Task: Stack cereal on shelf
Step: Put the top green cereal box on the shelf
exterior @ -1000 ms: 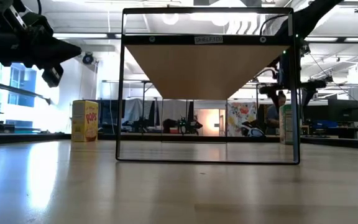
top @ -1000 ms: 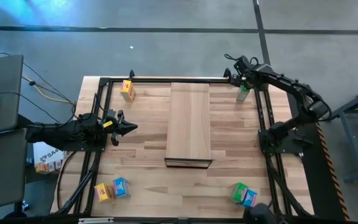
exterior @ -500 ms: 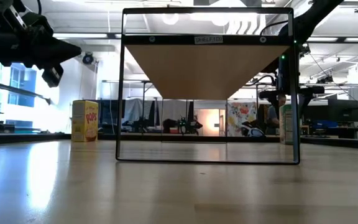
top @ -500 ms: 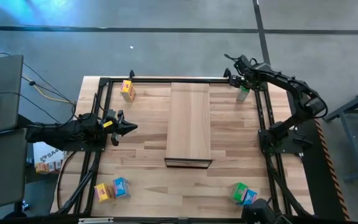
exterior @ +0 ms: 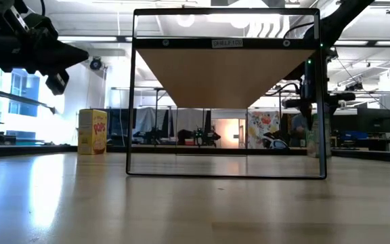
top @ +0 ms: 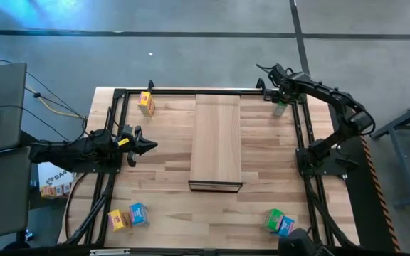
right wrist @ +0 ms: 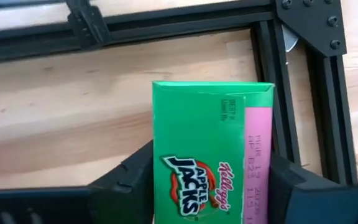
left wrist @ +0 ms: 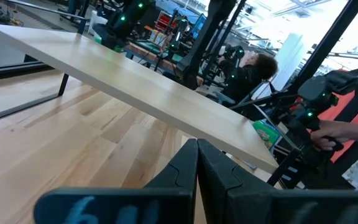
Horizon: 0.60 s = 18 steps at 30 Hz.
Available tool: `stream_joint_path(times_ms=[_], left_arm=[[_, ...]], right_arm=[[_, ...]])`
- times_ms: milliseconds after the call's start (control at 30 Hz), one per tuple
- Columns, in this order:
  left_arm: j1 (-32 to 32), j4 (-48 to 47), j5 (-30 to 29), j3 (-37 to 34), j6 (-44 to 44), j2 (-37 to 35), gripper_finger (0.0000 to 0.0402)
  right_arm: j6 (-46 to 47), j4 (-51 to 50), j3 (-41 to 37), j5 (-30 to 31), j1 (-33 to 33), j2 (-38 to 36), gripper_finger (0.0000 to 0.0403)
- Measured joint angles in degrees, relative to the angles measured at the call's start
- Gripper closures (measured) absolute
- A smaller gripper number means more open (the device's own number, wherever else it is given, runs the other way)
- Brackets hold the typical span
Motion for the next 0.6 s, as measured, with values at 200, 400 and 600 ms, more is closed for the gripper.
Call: stream_joint_path(times_ms=[200, 400, 600], left_arm=[[0.01, 0.0, -0.01, 0.01, 0.01, -0.01, 0.0401], [0.02, 0.0, 0.0, 0.01, 0.01, 0.0, 0.0401], [0.01, 0.0, 0.0, 0.01, 0.01, -0.01, 0.0401]], right_arm=[[-5.59, -2.72, 0.95, -1.34, 0.04, -5.68, 0.0259], [-12.51, -7.08, 5.47, -6.7, 3.07, -15.08, 0.026], [-14.85, -7.08, 13.57, -21.61, 11.85, -22.78, 0.026]])
